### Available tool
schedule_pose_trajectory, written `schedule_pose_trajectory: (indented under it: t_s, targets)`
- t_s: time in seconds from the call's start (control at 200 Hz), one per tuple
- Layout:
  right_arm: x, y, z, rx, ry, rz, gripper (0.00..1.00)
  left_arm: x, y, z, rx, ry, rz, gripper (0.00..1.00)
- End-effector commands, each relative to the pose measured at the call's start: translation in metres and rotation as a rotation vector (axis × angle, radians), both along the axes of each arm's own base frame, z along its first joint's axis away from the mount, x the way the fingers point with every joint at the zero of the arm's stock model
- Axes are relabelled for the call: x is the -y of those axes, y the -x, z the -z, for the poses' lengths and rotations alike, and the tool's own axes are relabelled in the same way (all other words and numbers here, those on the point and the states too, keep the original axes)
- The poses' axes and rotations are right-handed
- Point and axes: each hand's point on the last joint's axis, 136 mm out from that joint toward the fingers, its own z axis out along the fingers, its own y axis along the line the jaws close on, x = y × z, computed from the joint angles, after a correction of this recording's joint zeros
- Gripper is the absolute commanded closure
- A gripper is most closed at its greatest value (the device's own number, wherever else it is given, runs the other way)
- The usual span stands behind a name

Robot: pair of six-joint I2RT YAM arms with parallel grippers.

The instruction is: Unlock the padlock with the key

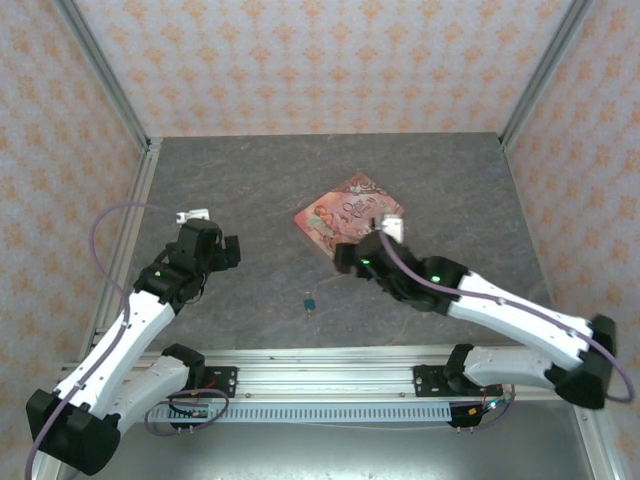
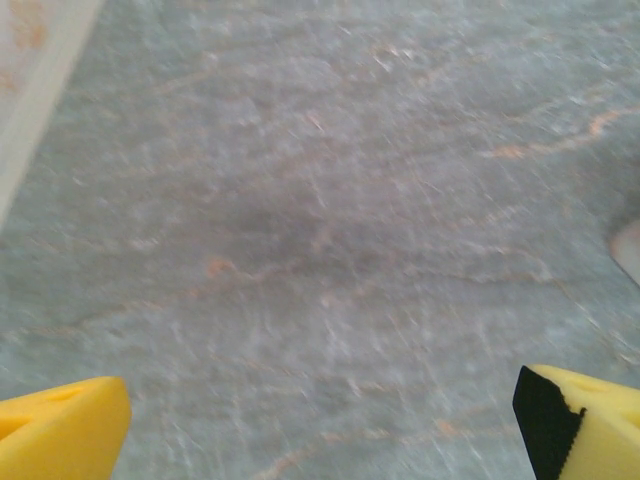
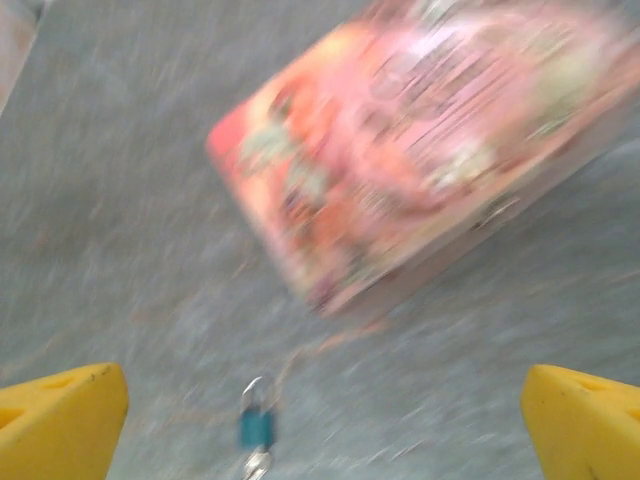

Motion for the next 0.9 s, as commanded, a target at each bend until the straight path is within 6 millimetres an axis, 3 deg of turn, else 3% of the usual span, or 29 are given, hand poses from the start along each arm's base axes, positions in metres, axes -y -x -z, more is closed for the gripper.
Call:
schedule_pose_trajectory:
  t_s: [0.0,0.11,0.235,0.33,0.405,0.515,0.686,0.891]
  targets:
    - [0.093,-0.020,0.008,0.148,0.268,0.262,0.00,-0.014,-0.025,-0.014,0.098,-0.156,0.012,0.00]
    - [0.150,-0.033,0.008,0.218,0.291,0.449,0.00,-0.011,-0.042,0.003,0.083,-0.262,0.088,0.00]
    - [0.179,-0.052,0.013,0.380,0.356,0.500,0.00,-0.008,-0.058,0.024,0.108,-0.246,0.078,0.00]
    - [0.209,-0.066,0.038,0.372,0.334,0.569,0.00,-0.003,-0.065,0.034,0.204,-0.184,0.086,0.00]
    - [0.231,-0.074,0.058,0.313,0.351,0.617,0.00,-0.009,-0.066,0.036,0.245,-0.195,0.049,0.00]
    - [0.244,-0.080,0.073,0.347,0.346,0.665,0.00,-0.014,-0.067,0.039,0.334,-0.162,0.029,0.00]
    - [0.257,-0.084,0.080,0.415,0.235,0.748,0.00,-0.026,-0.064,0.044,0.421,-0.175,-0.005,0.00]
    - [0.269,-0.092,0.093,0.402,0.241,0.751,0.00,-0.031,-0.075,0.045,0.465,-0.156,0.006,0.00]
